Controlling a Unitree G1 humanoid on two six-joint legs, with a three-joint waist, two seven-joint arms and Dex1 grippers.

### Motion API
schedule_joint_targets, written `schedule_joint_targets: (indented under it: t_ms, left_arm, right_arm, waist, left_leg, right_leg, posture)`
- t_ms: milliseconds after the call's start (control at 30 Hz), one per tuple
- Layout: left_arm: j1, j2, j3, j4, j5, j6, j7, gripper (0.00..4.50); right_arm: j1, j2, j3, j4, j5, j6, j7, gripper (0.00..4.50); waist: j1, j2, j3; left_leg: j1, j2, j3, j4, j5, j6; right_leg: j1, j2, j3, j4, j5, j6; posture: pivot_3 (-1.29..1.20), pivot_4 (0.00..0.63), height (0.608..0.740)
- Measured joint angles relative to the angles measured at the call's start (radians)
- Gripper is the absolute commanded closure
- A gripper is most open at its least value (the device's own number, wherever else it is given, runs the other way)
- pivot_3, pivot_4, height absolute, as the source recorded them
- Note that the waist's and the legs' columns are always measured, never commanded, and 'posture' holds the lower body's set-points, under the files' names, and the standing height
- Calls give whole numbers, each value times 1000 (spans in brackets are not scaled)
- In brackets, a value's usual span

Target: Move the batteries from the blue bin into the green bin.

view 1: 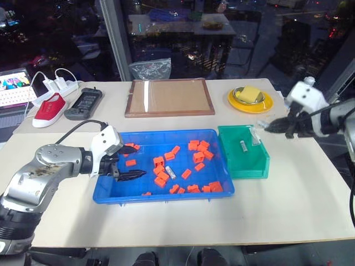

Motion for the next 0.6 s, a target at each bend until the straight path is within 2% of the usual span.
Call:
schedule_joint_targets:
  t_ms: [200, 267, 333, 433, 500, 600]
  left_arm:
    - [19, -1, 1, -29, -2, 6, 7, 0]
    - [29, -1, 3, -37, -2, 9, 11, 0]
    - [35, -1, 6, -39, -2, 10, 17, 0]
    - [39, 1, 11, -41, -2, 13, 21, 0]
    - [40, 2, 19, -41, -2, 16, 23, 0]
    - [48, 5, 39, -43, -4, 24, 24, 0]
  right_arm:
    - [8, 69, 44, -1, -3, 9, -24, 4230]
    - [-1, 76, 58, -1, -4, 9, -23, 3210]
    - [-21, 83, 74, -1, -5, 9, -18, 2759]
    - [-25, 85, 86, -2, -5, 7, -2, 1662]
    - [-33, 91, 92, 1, -8, 0, -1, 1121]
    - [-89, 101, 106, 25, -27, -30, -14, 17]
  waist:
    - [5, 0, 0]
    - [9, 0, 0]
    - [13, 0, 0]
    - [21, 0, 0]
    - [22, 0, 0]
    - [21, 0, 0]
  left_leg:
    - [-1, -1, 1, 1, 0, 0]
    - [-1, -1, 1, 1, 0, 0]
    - [-1, -1, 1, 1, 0, 0]
    - [-2, -1, 1, 1, 0, 0]
    - [-2, -1, 1, 1, 0, 0]
    - [-1, -1, 2, 1, 0, 0]
  right_leg:
    - [0, -1, 2, 0, 0, 0]
    - [0, -1, 2, -1, 0, 0]
    - [0, -1, 2, -1, 0, 0]
    - [0, -1, 2, -2, 0, 0]
    - [0, -1, 2, -2, 0, 0]
    - [0, -1, 3, -1, 0, 0]
  posture:
    - [0, 150, 740]
    - [0, 150, 740]
    - [0, 150, 740]
    - [0, 150, 740]
    - [0, 150, 740]
    - [0, 150, 740]
